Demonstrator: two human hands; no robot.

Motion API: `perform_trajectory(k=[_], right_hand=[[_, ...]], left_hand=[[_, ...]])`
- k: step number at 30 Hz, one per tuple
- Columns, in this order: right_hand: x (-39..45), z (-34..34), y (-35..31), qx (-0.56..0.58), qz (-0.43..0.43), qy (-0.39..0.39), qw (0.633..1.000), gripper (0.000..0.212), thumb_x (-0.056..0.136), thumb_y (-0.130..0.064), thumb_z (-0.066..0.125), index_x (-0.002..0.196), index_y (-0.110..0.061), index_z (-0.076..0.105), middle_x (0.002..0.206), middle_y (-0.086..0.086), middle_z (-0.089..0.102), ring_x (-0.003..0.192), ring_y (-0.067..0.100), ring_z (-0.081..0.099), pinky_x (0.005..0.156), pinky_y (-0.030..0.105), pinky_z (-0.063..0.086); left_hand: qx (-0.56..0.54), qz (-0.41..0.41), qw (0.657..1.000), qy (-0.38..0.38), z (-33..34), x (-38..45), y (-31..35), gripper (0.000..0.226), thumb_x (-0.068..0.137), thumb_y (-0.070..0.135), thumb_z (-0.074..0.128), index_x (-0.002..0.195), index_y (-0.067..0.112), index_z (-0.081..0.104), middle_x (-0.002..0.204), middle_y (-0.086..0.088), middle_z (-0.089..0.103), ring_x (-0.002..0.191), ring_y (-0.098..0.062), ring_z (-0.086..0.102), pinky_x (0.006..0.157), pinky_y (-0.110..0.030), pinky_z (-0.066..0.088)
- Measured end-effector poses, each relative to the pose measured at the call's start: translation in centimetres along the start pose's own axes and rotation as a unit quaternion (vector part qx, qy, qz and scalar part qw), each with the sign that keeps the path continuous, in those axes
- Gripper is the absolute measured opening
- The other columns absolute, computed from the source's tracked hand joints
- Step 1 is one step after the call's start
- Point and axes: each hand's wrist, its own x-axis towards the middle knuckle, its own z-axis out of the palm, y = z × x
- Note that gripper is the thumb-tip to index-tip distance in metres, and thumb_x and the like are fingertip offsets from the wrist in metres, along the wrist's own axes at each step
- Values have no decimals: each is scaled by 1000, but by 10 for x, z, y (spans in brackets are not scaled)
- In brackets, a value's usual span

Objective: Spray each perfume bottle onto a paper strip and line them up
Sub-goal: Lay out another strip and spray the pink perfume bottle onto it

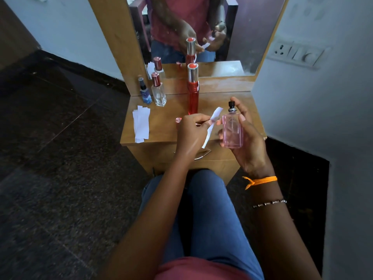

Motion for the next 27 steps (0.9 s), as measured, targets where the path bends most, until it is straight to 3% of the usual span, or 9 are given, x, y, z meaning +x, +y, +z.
perform_trajectory(k=[3,8,11,15,21,25,27], right_hand=[[-1,4,-1,-25,-5,9,1000,42,93,-28,43,135,-32,44,96,6,59,68,22,54,60,30,47],[-2,11,1,-98,-42,35,994,44,89,-17,55,129,-34,46,93,5,56,69,19,56,65,31,49],[-2,11,2,-149,-71,59,985,51,85,-5,62,124,-33,46,91,11,44,73,17,52,72,37,46],[-3,11,2,-181,-78,71,978,52,81,-4,66,119,-36,49,94,10,42,82,14,49,79,40,46],[-4,14,1,-144,-34,48,988,39,90,-24,57,126,-37,53,96,3,59,72,16,61,61,28,52],[-3,16,3,-114,-11,35,993,34,90,-33,50,123,-38,56,104,3,61,75,12,61,62,25,53],[-3,16,5,-101,-7,28,994,34,91,-33,47,125,-36,55,101,-2,64,70,12,61,61,24,52]], left_hand=[[-60,-39,997,-3,-7,-2,2,12,83,9,64,90,13,73,80,6,67,73,-5,59,61,-15,41],[-109,-75,991,-8,-20,-5,5,12,82,9,66,89,19,70,77,7,65,74,-11,59,59,-27,48],[-120,-80,990,-7,-24,-7,6,12,82,10,66,90,18,69,82,2,68,79,-15,62,63,-24,45],[-135,-81,987,-11,-27,-7,9,13,82,10,67,92,18,69,89,-2,71,82,-16,65,70,-27,50],[-155,-80,985,-16,-29,-8,13,13,81,11,68,92,19,70,89,1,71,83,-13,64,64,-22,50],[-155,-88,984,-12,-30,-8,14,14,82,11,68,93,18,70,95,-3,71,90,-20,66,73,-32,55],[-156,-87,984,-10,-31,-8,14,14,82,11,68,94,18,69,95,-4,71,91,-20,66,71,-30,54]])
